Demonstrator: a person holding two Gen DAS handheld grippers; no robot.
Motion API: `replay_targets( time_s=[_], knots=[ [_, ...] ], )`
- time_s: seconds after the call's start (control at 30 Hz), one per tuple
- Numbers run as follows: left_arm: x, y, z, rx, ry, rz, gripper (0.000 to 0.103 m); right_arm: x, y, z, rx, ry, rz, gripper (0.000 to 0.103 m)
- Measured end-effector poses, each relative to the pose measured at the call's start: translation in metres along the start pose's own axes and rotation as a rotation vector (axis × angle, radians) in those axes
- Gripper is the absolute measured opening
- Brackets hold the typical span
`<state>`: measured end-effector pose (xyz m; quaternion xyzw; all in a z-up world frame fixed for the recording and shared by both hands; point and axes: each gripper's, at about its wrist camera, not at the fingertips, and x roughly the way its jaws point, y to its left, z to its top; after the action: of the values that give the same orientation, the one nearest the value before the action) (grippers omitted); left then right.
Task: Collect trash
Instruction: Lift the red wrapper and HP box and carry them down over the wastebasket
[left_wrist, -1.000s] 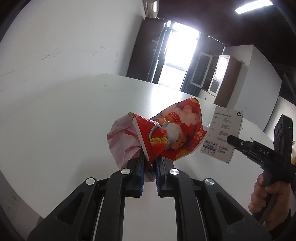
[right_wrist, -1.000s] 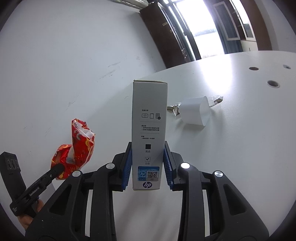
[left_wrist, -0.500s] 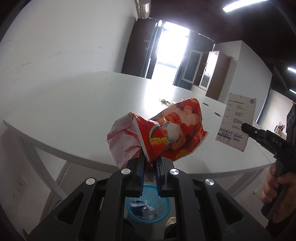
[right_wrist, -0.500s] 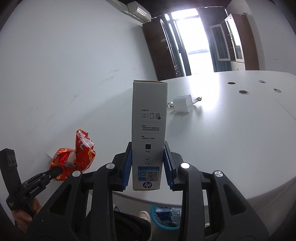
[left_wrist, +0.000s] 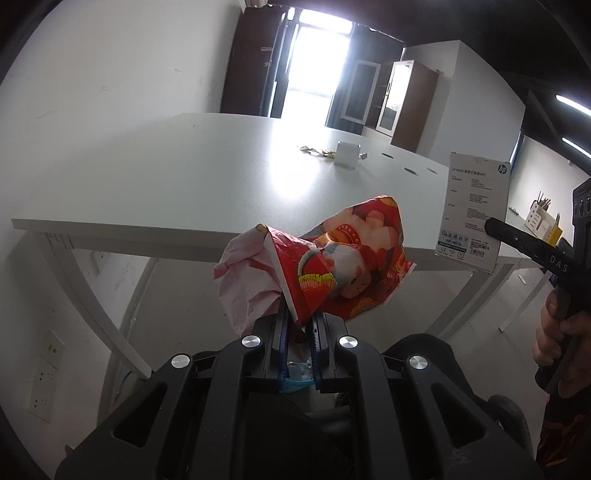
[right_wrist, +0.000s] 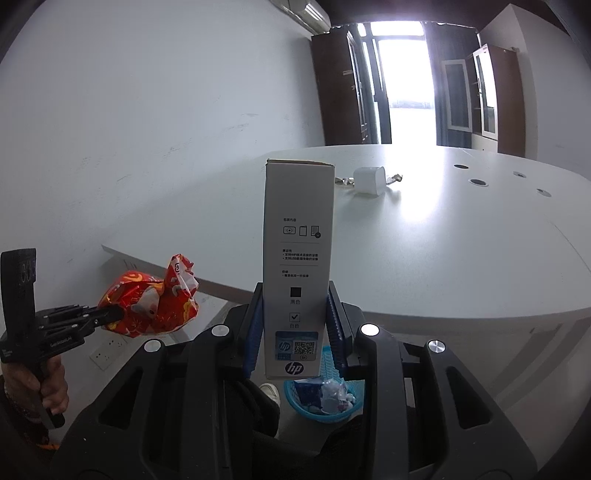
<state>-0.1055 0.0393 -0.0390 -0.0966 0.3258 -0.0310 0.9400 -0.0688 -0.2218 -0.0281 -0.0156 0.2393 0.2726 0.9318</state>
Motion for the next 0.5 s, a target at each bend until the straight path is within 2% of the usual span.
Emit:
replay_targets(
  time_s=[0.27,0.5],
  knots=[
    [0.016,-0.001,-0.043,-0.004,0.115,-0.040,0.009,-0.002,0.003,-0.050,-0.023,0.096,0.020,0.029],
    [0.055,0.008,-0.067,-0.031,0.188,-0.040,0.009,0.035,-0.004,-0.092,-0.011,0.202,0.047,0.029]
  ],
)
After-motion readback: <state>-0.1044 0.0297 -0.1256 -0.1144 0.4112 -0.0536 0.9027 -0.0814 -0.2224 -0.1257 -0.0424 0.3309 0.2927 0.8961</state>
